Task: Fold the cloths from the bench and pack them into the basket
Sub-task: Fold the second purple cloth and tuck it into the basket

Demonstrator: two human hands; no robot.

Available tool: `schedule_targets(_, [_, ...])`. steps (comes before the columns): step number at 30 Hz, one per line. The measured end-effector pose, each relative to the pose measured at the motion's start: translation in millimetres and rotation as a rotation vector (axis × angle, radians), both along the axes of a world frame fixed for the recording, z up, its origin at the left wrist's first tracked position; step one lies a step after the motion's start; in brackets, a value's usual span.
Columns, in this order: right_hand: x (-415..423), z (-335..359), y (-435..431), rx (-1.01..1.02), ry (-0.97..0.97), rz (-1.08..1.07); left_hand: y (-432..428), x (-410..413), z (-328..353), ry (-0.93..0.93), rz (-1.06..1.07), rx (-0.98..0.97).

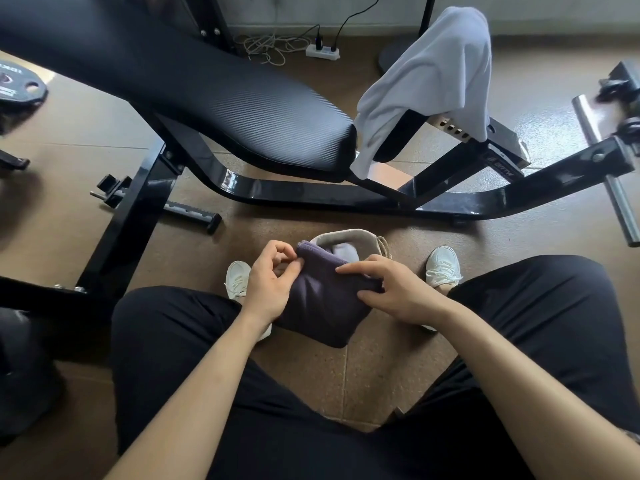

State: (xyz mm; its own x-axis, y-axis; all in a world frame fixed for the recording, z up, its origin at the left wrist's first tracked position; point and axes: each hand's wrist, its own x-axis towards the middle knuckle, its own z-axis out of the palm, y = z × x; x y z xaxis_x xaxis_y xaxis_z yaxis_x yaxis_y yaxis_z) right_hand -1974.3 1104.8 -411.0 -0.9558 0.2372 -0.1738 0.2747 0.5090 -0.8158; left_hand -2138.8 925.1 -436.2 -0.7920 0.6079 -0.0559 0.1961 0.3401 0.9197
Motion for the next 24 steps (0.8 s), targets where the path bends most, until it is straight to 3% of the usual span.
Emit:
schedule_targets(8, [-2, -4, 3, 0.018, -0.088, -0.106, -1, 4, -3, 0.132, -0.306, 0.007])
schedule_targets(12, [-3, -1, 2, -0.018, -0.104, -0.102, -2, 6, 0, 0.332, -0.456, -0.186])
schedule_targets(16, [-3, -4, -1, -0.227, -0.063, -0.207, 0, 16, -2, 0.553, -0.536, -0.337])
schedule_targets(20, [-4, -4, -6, -0.436, 0.021, -0.327, 3, 23, -2, 0.825, -0.554, -0.325])
schedule_targets(24, [-2, -2, -5, -0.600, 0.055, -0.382, 2, 30, 3, 0.841, -0.542, -0.207])
